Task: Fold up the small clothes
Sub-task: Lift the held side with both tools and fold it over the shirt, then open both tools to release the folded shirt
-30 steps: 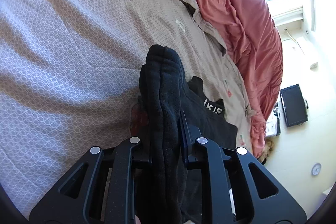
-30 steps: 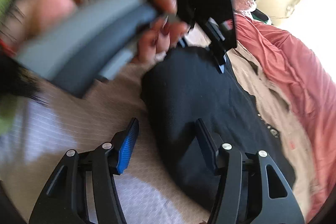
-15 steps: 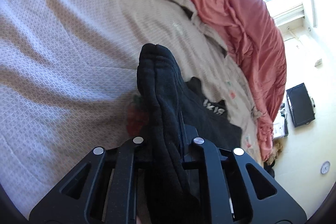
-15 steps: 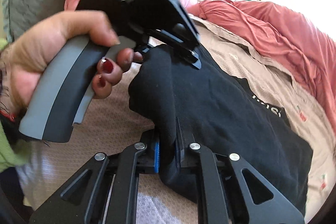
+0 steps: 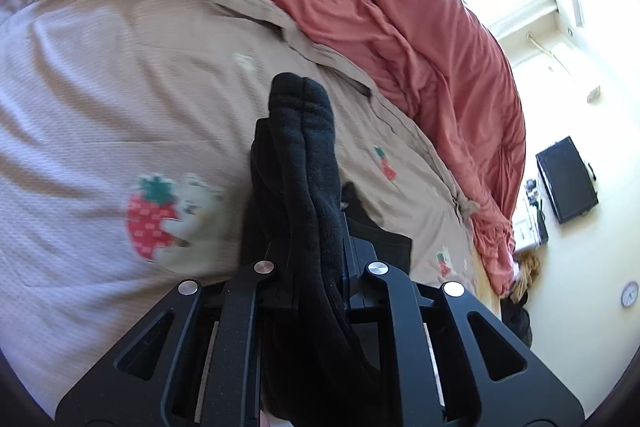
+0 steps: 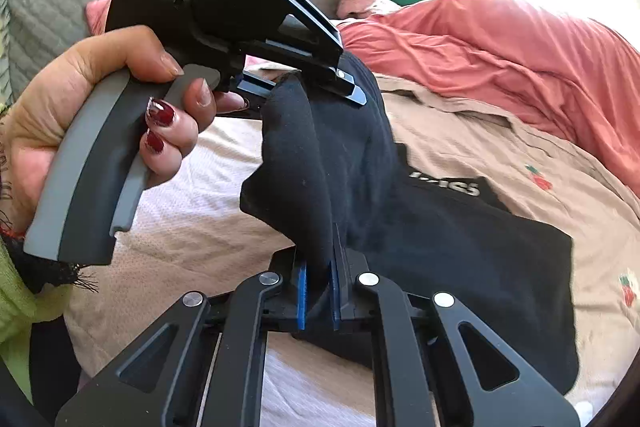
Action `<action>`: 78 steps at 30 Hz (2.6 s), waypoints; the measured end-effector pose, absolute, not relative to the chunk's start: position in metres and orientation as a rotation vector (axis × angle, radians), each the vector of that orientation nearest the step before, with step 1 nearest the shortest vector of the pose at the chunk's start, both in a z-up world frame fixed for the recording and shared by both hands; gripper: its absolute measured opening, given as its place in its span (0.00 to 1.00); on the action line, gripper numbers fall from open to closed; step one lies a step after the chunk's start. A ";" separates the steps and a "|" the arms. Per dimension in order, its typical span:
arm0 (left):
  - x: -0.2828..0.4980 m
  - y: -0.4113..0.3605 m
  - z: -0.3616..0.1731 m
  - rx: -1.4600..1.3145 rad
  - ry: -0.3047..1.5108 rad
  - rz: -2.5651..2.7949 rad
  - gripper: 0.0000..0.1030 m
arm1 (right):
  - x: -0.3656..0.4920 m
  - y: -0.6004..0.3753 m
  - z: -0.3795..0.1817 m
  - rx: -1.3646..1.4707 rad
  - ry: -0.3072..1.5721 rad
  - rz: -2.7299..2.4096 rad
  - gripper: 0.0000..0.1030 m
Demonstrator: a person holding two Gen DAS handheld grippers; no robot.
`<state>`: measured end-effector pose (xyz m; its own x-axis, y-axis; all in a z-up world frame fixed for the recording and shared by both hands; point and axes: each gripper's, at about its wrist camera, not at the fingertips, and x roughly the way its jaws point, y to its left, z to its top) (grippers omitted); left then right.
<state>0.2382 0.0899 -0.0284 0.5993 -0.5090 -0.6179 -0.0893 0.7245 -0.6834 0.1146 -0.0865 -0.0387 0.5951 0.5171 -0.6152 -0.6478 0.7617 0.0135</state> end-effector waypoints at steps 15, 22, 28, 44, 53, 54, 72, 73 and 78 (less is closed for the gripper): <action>0.270 -0.053 -0.013 -0.551 1.046 -0.325 0.06 | 0.112 -0.195 -0.042 -0.010 0.651 0.569 0.07; 0.289 -0.093 -0.022 -0.474 1.108 -0.286 0.06 | 0.120 -0.215 -0.043 0.053 0.660 0.535 0.07; 0.298 -0.124 -0.030 -0.424 1.138 -0.290 0.07 | 0.124 -0.239 -0.046 0.115 0.687 0.489 0.07; 0.311 -0.166 -0.074 -0.448 1.230 -0.385 0.17 | 0.134 -0.272 -0.087 0.212 0.840 0.376 0.08; 0.306 -0.152 -0.061 -0.445 1.196 -0.399 0.19 | 0.138 -0.277 -0.098 0.255 0.887 0.350 0.13; 0.305 -0.148 -0.059 -0.450 1.185 -0.397 0.19 | 0.138 -0.278 -0.099 0.264 0.896 0.342 0.14; 0.245 -0.057 -0.049 -0.317 1.053 -0.185 0.32 | 0.132 -0.324 -0.055 0.347 0.759 0.210 0.47; 0.243 -0.060 -0.052 -0.301 1.058 -0.192 0.33 | 0.135 -0.326 -0.052 0.337 0.748 0.212 0.49; 0.231 -0.090 -0.067 -0.093 1.044 -0.172 0.36 | 0.173 -0.325 -0.053 0.290 0.812 0.273 0.57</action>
<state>0.2311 -0.0904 -0.0670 0.4914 -0.1853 -0.8510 0.0968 0.9827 -0.1581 0.1729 -0.3254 -0.0531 0.6576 0.3476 -0.6684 -0.1275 0.9258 0.3560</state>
